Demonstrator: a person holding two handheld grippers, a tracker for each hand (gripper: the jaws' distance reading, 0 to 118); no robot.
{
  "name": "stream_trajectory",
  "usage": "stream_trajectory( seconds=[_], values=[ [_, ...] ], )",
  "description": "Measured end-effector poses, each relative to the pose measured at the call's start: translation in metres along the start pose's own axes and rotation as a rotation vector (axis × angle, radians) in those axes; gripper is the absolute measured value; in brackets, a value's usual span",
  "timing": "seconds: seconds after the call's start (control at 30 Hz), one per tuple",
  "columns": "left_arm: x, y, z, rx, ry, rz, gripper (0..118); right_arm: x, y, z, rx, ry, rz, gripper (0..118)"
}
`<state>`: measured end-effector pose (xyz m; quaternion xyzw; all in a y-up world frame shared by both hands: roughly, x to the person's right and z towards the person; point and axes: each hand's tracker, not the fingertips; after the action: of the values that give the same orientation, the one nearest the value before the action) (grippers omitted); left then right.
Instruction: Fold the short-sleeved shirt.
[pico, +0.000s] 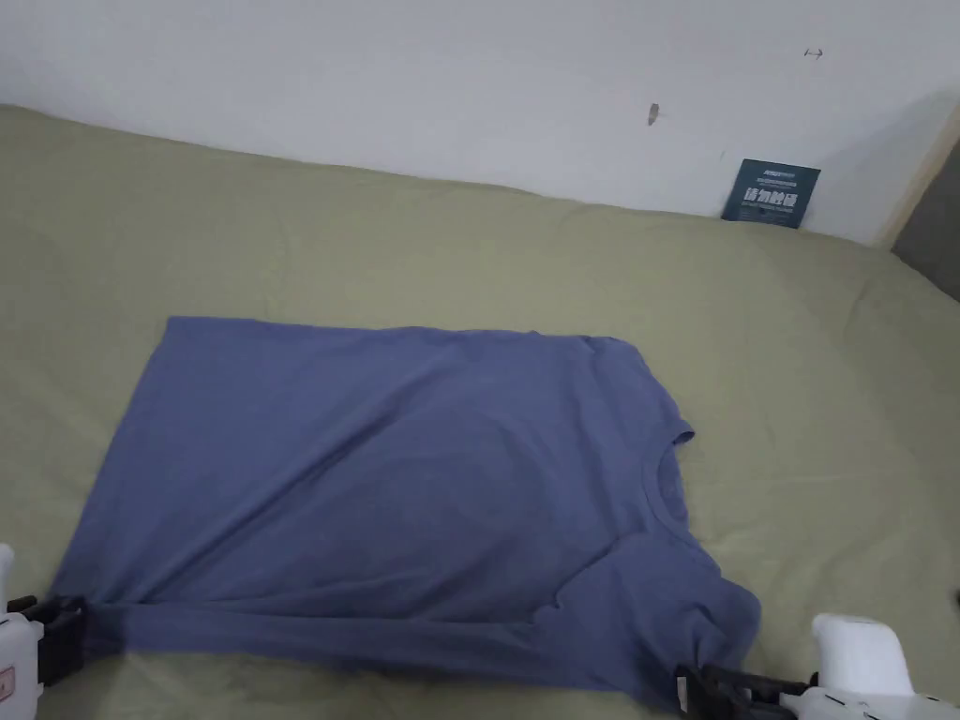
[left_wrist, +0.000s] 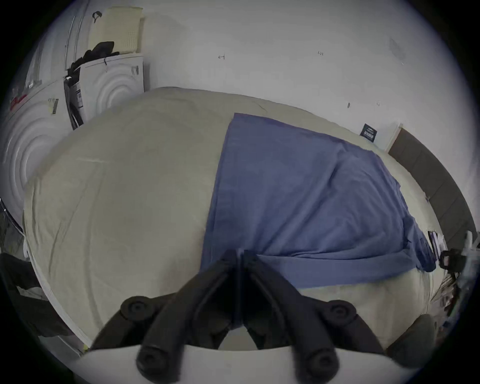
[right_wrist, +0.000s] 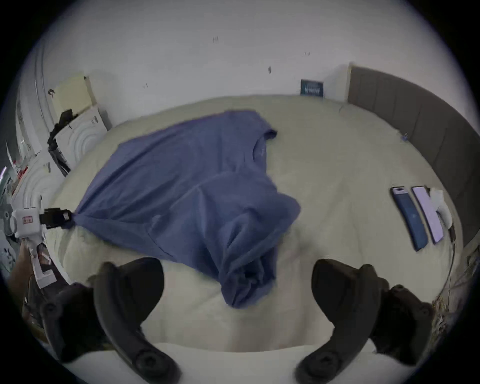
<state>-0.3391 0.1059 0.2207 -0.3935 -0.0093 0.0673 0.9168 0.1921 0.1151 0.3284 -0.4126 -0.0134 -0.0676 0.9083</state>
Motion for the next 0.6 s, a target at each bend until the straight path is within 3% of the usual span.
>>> stream_trajectory(
  seconds=[0.13,0.17,0.2,0.23,0.4,0.6],
  values=[
    [0.002,-0.001,0.002,-0.005,-0.012,-0.047,5,-0.003,0.004,-0.032,0.003,-0.052,0.084,99],
    [0.001,0.0,0.003,-0.003,-0.014,-0.063,5,-0.004,0.005,-0.034,0.002,-0.048,0.101,84],
    [0.002,0.0,0.004,0.001,-0.016,-0.081,5,-0.004,0.004,-0.034,0.016,-0.08,0.145,34],
    [0.003,0.001,0.004,0.0,-0.021,-0.098,5,-0.005,0.004,-0.035,0.011,-0.093,0.18,1],
    [0.006,0.001,0.013,0.023,-0.036,-0.143,5,-0.005,0.003,-0.016,0.076,-0.086,0.199,1],
    [0.005,0.012,0.027,0.049,-0.051,-0.228,5,-0.001,0.02,0.003,0.137,-0.057,0.163,1]
  ],
)
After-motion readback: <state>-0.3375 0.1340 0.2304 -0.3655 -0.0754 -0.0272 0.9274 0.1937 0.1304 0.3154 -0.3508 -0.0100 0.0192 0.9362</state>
